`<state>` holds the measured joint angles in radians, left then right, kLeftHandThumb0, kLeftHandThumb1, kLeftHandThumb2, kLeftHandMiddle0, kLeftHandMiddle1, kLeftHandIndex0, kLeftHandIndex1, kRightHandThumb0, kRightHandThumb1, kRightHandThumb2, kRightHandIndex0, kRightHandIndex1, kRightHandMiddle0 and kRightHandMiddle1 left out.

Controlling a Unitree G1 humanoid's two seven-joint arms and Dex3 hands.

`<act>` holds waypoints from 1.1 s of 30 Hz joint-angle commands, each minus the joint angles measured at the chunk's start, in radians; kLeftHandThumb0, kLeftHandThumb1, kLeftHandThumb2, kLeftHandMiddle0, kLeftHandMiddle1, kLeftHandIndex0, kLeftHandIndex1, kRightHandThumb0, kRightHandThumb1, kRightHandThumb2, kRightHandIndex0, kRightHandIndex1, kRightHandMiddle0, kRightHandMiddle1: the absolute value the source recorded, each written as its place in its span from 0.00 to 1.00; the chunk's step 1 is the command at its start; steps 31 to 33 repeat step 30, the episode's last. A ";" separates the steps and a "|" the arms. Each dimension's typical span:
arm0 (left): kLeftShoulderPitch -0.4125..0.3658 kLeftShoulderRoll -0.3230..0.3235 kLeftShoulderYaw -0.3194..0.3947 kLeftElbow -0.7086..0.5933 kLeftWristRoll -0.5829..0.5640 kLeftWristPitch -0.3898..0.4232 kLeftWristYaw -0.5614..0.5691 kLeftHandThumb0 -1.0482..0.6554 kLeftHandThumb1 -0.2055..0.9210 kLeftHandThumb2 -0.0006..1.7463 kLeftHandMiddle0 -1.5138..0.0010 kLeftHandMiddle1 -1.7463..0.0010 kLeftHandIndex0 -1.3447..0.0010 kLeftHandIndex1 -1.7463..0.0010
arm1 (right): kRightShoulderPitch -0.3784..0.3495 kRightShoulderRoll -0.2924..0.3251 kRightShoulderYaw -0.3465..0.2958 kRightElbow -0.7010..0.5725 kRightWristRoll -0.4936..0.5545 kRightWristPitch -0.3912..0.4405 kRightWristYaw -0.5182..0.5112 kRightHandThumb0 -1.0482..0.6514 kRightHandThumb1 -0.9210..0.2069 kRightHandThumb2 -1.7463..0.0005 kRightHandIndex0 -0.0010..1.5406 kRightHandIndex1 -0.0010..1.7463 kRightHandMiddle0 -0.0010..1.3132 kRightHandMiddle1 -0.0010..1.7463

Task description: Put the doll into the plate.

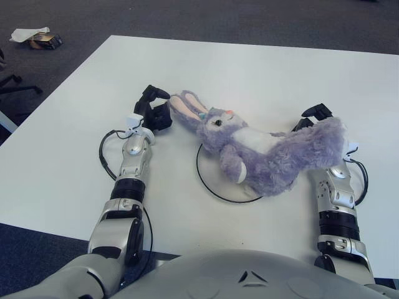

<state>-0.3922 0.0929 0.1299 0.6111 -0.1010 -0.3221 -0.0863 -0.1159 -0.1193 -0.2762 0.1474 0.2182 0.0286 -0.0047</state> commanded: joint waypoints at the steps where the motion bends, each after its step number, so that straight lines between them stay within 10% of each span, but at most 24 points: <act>1: 0.059 -0.011 -0.010 0.054 0.010 0.006 -0.011 0.36 0.59 0.66 0.25 0.00 0.63 0.00 | 0.054 0.020 0.004 0.068 -0.001 0.051 -0.003 0.61 0.74 0.11 0.51 1.00 0.48 0.92; 33: 0.050 -0.011 -0.022 0.071 0.023 0.005 -0.003 0.37 0.63 0.62 0.25 0.00 0.65 0.00 | 0.046 0.009 0.003 0.078 0.005 0.058 0.022 0.61 0.74 0.12 0.50 1.00 0.48 0.92</act>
